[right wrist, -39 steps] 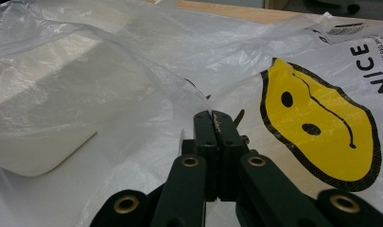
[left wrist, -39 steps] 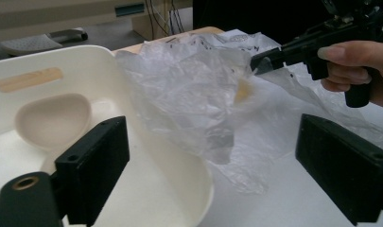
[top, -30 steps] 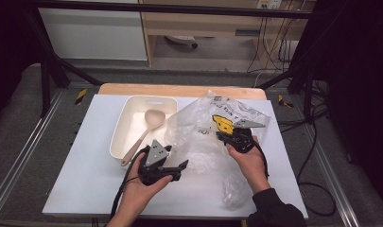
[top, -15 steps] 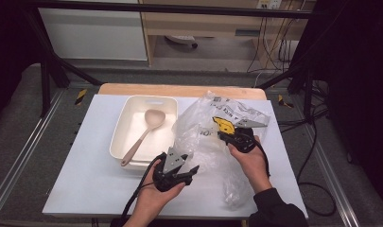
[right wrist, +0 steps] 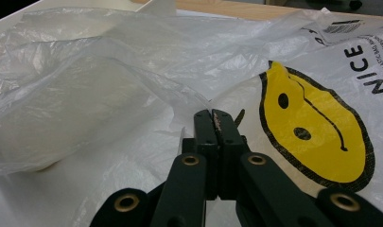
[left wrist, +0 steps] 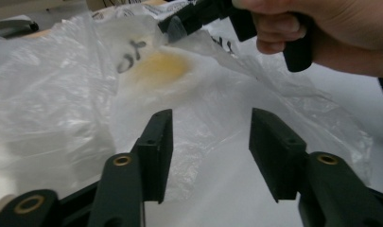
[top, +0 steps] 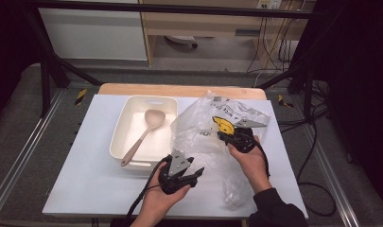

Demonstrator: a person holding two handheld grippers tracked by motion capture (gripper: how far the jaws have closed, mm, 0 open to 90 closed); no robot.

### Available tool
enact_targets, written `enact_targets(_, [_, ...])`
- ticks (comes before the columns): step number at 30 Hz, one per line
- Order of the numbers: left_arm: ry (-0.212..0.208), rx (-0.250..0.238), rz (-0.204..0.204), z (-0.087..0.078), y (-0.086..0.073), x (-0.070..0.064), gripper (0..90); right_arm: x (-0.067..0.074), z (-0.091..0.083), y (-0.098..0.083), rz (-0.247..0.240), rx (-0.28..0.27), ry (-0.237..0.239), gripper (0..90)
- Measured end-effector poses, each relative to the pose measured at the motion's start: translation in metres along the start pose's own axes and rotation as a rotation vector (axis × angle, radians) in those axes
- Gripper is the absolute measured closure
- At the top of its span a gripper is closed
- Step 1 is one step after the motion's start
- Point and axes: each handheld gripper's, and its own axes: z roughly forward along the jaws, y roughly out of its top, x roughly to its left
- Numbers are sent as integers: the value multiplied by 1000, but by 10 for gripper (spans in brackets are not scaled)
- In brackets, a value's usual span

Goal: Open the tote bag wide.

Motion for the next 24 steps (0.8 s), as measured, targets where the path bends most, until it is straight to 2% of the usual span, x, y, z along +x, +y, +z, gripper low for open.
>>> enact_targets(4, [-2, 40, 3, 26, -6, 3, 639, 1, -1, 0, -1, -3, 0, 900])
enact_targets(9, [-12, 84, -1, 51, -13, 6, 705, 0, -2, 0, 1, -4, 4, 900])
enact_targets(17, [6, 109, -12, 67, -18, 12, 724, 0, -2, 1, 2, -3, 7, 900])
enact_targets(24, [27, 129, 6, 79, -20, 20, 818, -1, -4, 3, 6, -10, 3, 900])
